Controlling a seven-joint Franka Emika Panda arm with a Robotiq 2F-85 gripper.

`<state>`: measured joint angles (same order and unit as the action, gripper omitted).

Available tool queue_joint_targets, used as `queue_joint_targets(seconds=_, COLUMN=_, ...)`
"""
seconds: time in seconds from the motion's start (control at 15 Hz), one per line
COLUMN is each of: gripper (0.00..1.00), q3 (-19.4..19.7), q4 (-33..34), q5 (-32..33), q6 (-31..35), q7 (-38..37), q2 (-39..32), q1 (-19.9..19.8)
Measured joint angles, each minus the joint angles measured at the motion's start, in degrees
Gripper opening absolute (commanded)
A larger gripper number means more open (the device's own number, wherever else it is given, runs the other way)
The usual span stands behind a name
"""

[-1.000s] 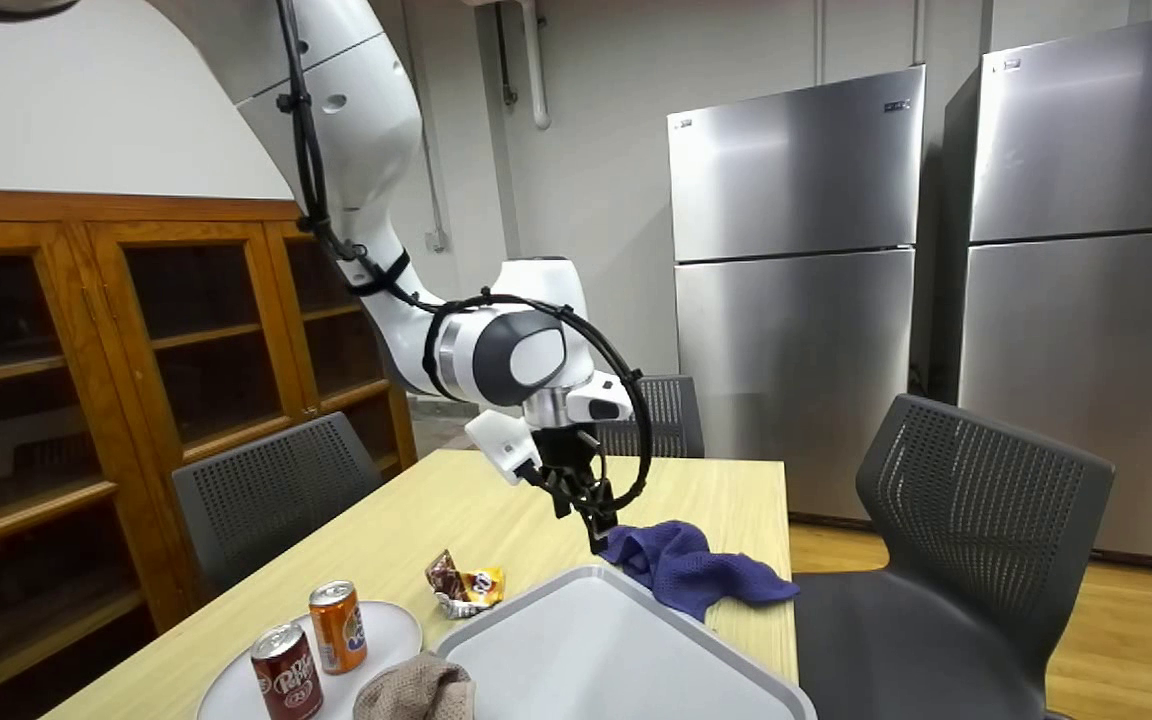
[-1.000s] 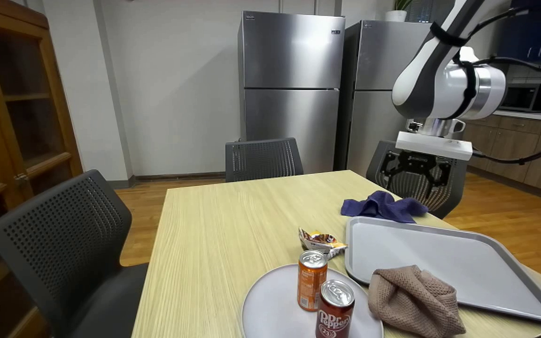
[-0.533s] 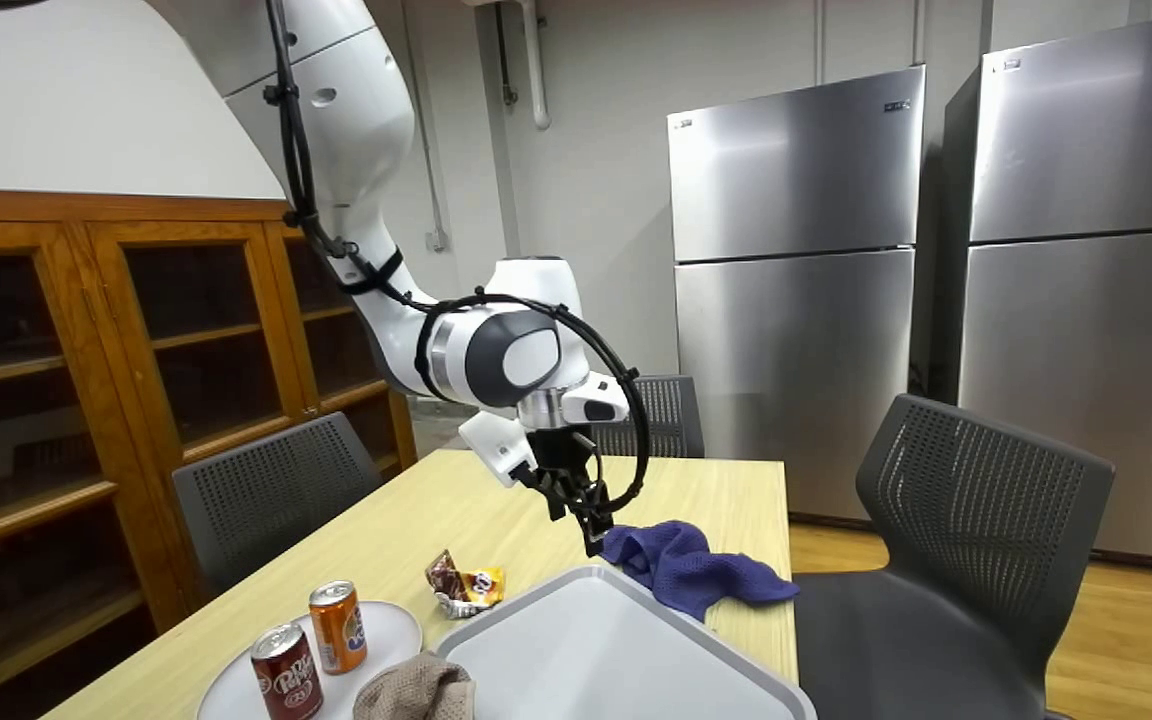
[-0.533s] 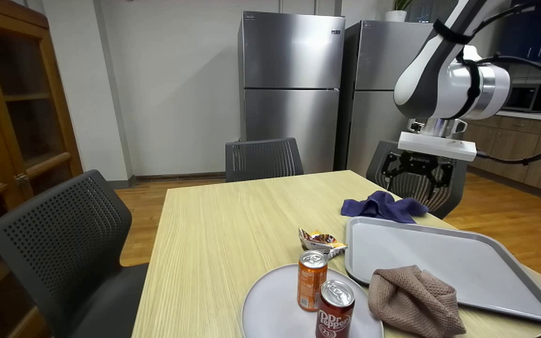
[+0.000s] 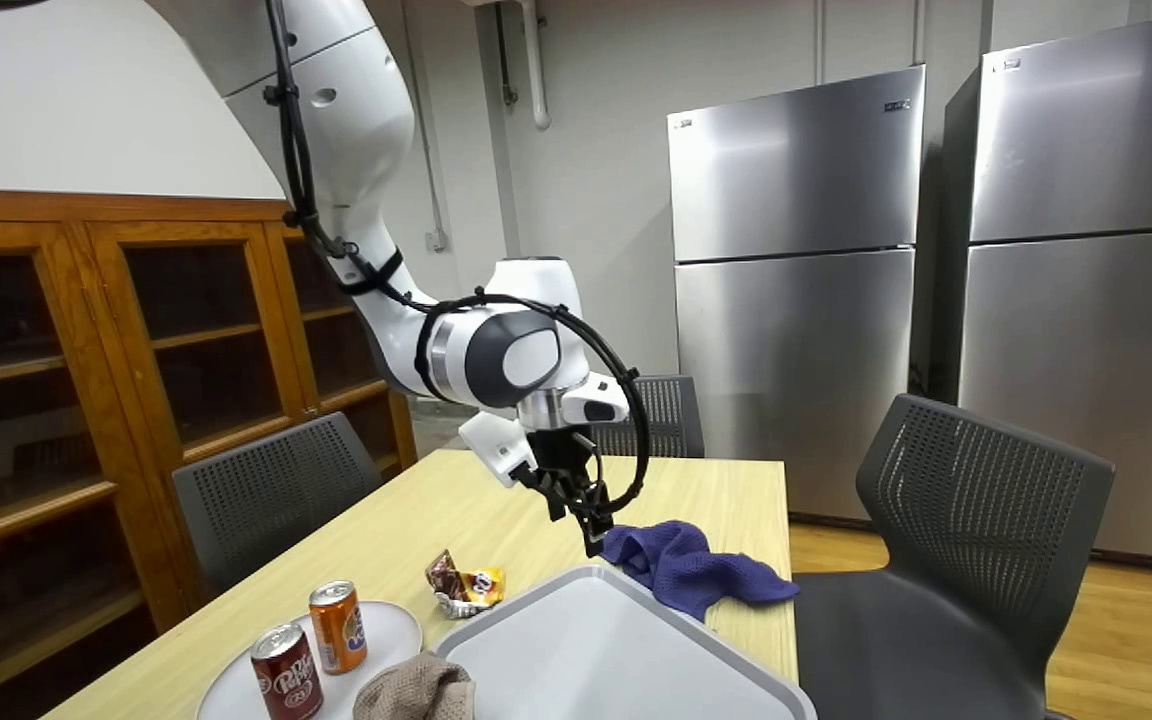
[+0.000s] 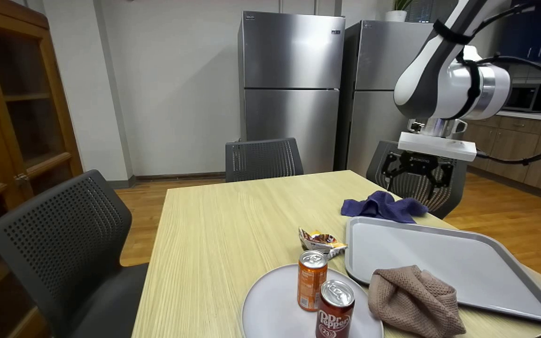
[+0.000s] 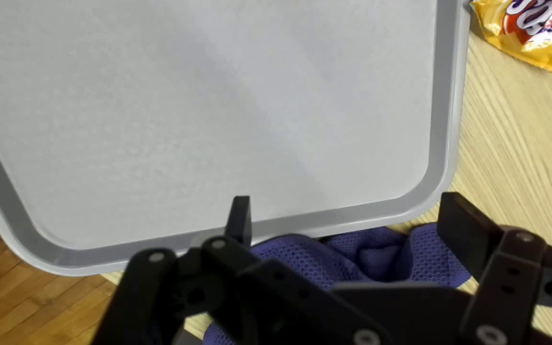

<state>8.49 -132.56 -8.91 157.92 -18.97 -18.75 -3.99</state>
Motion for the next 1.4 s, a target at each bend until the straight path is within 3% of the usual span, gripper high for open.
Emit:
queue_joint_targets(seconds=0.33, gripper=1.00, q3=-1.4, q4=-0.1, q5=-1.0, q6=0.0, q7=1.5, q2=0.0, q1=0.0)
queue_joint_targets(seconds=1.0, gripper=1.00, q3=-9.0, q4=-2.4, q5=-4.2, q6=0.0, q7=8.0, q2=2.3, q1=0.4)
queue_joint_targets(seconds=1.4, gripper=1.00, q3=-11.3, q4=-4.3, q5=-4.3, q6=0.0, q7=7.8, q2=3.5, q1=5.1)
